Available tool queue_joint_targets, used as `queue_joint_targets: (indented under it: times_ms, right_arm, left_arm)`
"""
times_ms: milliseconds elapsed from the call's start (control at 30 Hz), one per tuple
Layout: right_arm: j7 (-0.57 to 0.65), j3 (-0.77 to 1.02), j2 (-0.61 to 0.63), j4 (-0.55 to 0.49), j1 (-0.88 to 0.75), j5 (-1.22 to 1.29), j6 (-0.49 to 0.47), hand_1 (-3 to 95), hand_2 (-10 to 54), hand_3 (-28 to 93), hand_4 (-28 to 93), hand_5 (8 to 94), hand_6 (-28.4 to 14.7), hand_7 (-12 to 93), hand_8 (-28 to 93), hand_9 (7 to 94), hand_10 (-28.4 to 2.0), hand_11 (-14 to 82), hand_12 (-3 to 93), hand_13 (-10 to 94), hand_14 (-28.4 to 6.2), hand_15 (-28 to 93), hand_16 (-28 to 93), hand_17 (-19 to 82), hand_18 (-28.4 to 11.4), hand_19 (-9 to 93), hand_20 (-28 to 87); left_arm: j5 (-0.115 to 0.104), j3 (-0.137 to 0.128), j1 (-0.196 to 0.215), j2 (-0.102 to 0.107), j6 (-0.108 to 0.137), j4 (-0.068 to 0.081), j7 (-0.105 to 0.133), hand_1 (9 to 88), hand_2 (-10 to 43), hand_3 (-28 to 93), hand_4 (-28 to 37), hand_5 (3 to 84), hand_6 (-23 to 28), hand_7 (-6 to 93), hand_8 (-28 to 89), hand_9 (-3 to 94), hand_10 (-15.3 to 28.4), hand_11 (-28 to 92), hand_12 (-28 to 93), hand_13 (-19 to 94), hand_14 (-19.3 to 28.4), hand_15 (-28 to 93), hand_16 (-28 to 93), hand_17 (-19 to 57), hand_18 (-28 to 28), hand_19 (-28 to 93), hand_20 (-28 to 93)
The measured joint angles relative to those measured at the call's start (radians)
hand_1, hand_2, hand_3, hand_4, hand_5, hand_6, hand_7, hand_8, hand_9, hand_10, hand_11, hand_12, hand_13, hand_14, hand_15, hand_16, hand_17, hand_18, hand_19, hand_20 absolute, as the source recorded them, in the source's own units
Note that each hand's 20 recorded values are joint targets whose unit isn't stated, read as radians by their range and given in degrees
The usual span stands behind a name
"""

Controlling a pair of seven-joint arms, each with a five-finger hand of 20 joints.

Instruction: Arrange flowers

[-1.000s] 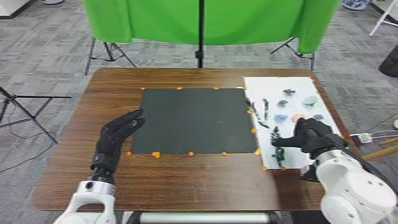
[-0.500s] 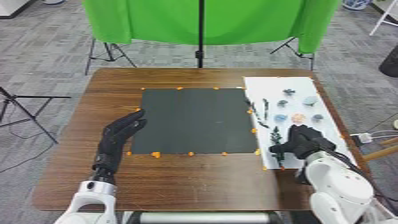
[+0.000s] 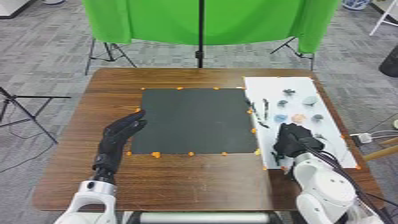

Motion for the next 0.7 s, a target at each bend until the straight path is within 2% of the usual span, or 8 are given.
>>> queue_joint_targets:
  times_ms: [133,233,333,400,467,567,633,700]
  right_arm:
    - [0.000,0.045,-0.018,-0.017,-0.025,0.088,0.029,52.8,-9.5,56,6,86.8,-1.5,29,24,93.7,-11.2,44.9,22.5,94,-2.1,68,23,73,-8.9,93,55]
    - [0.000,0.059,-0.018,-0.050,-0.031,0.114,0.062,52.6,-9.5,57,7,86.7,-1.5,30,24,93.7,-11.2,45.3,22.5,94,-2.1,69,23,73,-9.0,93,56]
    - [-0.007,0.058,-0.012,-0.098,-0.024,0.116,0.104,52.3,-9.5,57,7,86.6,-1.5,31,24,93.7,-11.1,45.6,22.7,94,-2.1,69,23,74,-9.2,93,57]
    - [-0.016,0.049,-0.006,-0.130,-0.011,0.121,0.117,52.2,-9.5,57,7,86.5,-1.5,31,24,93.7,-11.1,45.7,22.7,94,-2.2,69,23,74,-9.2,93,58]
    - [-0.024,0.026,0.002,-0.156,0.014,0.135,0.118,52.3,-9.5,57,7,86.5,-1.5,31,24,93.7,-11.2,45.8,22.7,94,-2.1,70,23,74,-9.2,93,58]
    - [-0.039,-0.055,0.013,-0.165,0.083,0.164,0.113,52.3,-9.5,57,6,86.4,-1.5,31,24,93.7,-11.1,45.8,22.7,94,-2.1,70,23,74,-9.2,93,58]
    - [-0.056,-0.134,0.012,-0.154,0.146,0.176,0.106,52.2,-9.5,58,7,86.4,-1.5,32,23,93.7,-11.1,46.0,22.8,94,-2.1,70,23,74,-9.2,93,59]
    - [-0.085,-0.214,-0.001,-0.124,0.214,0.178,0.101,52.1,-9.5,58,7,86.3,-1.5,32,23,93.7,-11.1,46.0,22.8,94,-2.0,70,23,74,-9.2,93,59]
  left_arm:
    - [-0.015,-0.019,0.003,0.008,0.001,0.001,-0.002,29.1,-1.1,61,-17.0,47.9,4.5,10.3,-6,45.7,14.0,19,11,34,16.8,15,2,3.1,13.1,10,20]
    - [-0.058,-0.042,0.008,0.020,0.010,0.007,-0.001,29.1,-1.1,62,-17.0,47.8,4.4,10.4,-5,45.7,14.0,19,11,34,16.8,15,2,3.1,13.1,10,20]
    - [-0.108,-0.063,0.011,0.033,0.032,0.019,0.002,29.0,-1.2,62,-17.0,48.1,4.4,10.8,-6,45.7,14.0,19,11,35,16.7,15,2,3.1,13.1,10,20]
    - [-0.121,-0.074,0.012,0.039,0.053,0.029,0.008,28.6,-1.6,63,-16.8,48.1,4.3,10.9,-6,45.7,14.0,19,11,35,16.6,15,2,3.2,13.1,9,19]
    - [-0.125,-0.084,0.012,0.045,0.070,0.044,0.019,28.4,-1.8,63,-17.0,48.0,4.2,10.9,-6,45.8,13.9,19,11,35,16.4,14,2,3.6,12.7,8,19]
    - [-0.139,-0.095,0.012,0.059,0.088,0.077,0.046,28.1,-1.8,64,-17.4,47.2,4.3,10.1,-6,44.5,13.8,17,10,34,15.8,11,1,4.6,11.9,6,18]
    - [-0.161,-0.096,0.010,0.073,0.109,0.104,0.073,27.6,-1.7,64,-17.6,46.7,4.1,9.5,-6,43.6,13.7,17,10,33,15.3,10,1,5.2,11.3,6,18]
    - [-0.194,-0.095,0.007,0.088,0.139,0.127,0.104,27.3,-1.6,64,-18.1,46.4,4.1,9.4,-6,43.4,13.7,16,10,33,15.0,9,1,5.7,11.0,5,18]
